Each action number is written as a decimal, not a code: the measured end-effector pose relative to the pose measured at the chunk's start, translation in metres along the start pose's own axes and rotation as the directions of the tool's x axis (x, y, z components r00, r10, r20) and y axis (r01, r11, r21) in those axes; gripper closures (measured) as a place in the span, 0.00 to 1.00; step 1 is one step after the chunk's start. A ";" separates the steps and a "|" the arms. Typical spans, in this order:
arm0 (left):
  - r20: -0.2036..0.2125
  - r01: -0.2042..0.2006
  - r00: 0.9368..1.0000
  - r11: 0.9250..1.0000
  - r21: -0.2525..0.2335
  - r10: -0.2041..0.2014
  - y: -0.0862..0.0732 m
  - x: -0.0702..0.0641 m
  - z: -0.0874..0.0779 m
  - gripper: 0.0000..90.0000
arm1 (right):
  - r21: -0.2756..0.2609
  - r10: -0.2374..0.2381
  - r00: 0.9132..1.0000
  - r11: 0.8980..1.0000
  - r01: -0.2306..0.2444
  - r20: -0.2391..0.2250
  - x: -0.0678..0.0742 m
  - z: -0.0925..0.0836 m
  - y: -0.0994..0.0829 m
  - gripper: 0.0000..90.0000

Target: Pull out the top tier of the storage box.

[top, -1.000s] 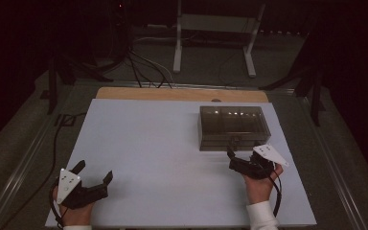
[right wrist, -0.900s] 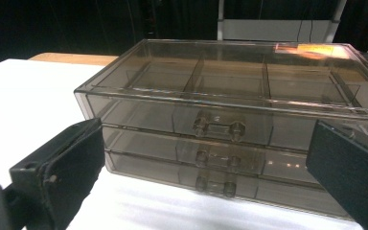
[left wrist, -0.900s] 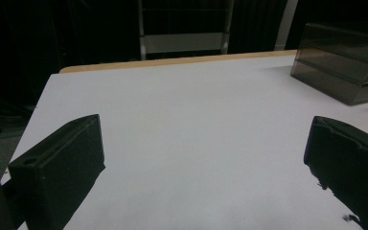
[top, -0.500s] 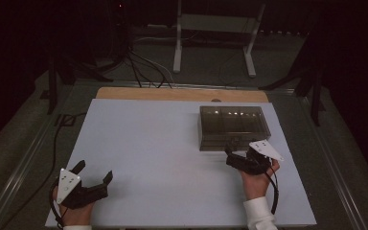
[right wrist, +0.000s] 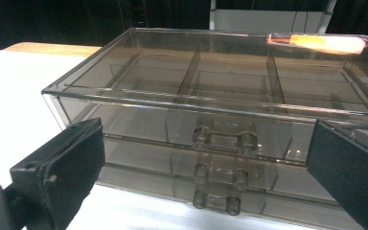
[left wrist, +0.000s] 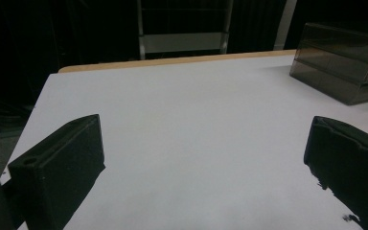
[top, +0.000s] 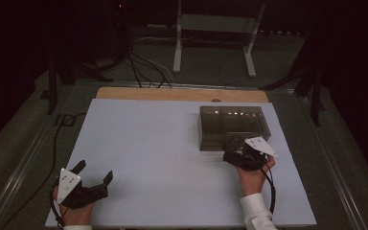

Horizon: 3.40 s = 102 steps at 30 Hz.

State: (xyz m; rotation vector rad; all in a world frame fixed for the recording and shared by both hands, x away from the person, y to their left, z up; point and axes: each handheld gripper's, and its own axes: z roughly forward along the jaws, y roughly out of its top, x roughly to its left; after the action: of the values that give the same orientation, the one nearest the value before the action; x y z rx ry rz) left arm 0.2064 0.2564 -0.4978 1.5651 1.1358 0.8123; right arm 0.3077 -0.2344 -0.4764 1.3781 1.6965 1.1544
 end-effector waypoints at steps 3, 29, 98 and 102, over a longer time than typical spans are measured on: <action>0.000 -0.001 1.000 1.000 0.000 0.001 0.000 0.000 0.000 0.01 | 0.004 -0.002 1.000 1.000 0.002 0.008 0.000 0.003 0.000 0.00; -0.001 -0.006 1.000 1.000 0.000 0.006 0.000 0.000 0.000 0.01 | 0.027 0.040 0.976 0.999 -0.047 0.212 0.012 0.012 -0.005 0.44; 0.000 -0.005 1.000 1.000 0.000 0.005 0.000 0.000 0.000 0.01 | 0.050 0.146 0.977 0.987 -0.155 0.157 0.010 -0.010 -0.009 0.32; 0.000 -0.008 1.000 1.000 0.001 0.008 0.000 -0.001 0.000 0.01 | 0.053 0.170 0.977 0.983 -0.178 0.132 0.004 -0.013 -0.008 0.11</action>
State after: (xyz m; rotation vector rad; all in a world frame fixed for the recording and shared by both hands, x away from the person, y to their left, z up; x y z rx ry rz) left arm 0.2064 0.2558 -0.4975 1.5716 1.1310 0.8168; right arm 0.2918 -0.2340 -0.4780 1.6319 1.5604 1.0887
